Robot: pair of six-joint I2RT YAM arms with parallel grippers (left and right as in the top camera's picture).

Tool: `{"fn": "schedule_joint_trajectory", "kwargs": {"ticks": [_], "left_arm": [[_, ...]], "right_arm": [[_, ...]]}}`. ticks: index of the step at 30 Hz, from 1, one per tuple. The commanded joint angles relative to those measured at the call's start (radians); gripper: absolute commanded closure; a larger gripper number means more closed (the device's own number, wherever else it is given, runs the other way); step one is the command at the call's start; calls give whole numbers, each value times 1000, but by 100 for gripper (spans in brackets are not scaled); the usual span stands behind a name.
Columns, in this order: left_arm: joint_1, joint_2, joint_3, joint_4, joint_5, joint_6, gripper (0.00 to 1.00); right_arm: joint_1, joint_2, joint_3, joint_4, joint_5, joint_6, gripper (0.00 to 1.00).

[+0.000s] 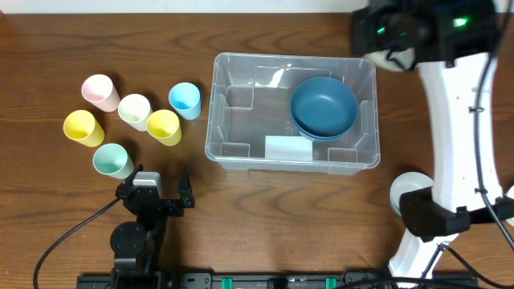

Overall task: Pack container
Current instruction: 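Carry the cream bowl over the bin and lower onto the stack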

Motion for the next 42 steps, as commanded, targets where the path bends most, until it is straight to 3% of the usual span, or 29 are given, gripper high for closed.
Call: {"fn": "schedule_joint_trajectory", "kwargs": {"ticks": [1,8,16,32,34,38,42], "left_arm": [[-3,-6,-29,-10,-12,9,2],[-3,-6,-29,-10,-12,9,2],[-3,-6,-29,-10,-12,9,2],[-3,-6,-29,-10,-12,9,2],[-3,-6,-29,-10,-12,9,2],[-3,-6,-29,-10,-12,9,2],[-3,-6,-29,-10,-12,9,2]], "right_arm": [[79,36,-53,-35,33,-18,98],[165,36,-269,-19,106,21,98],[165,36,-520,130,90,26,99],[170,40,-707,404,8,-63,95],[172,40,-723,414,-1,-64,89],[187,40,-739,408,-10,-80,50],[208,36,-737,401,-10,-89,45]]}}
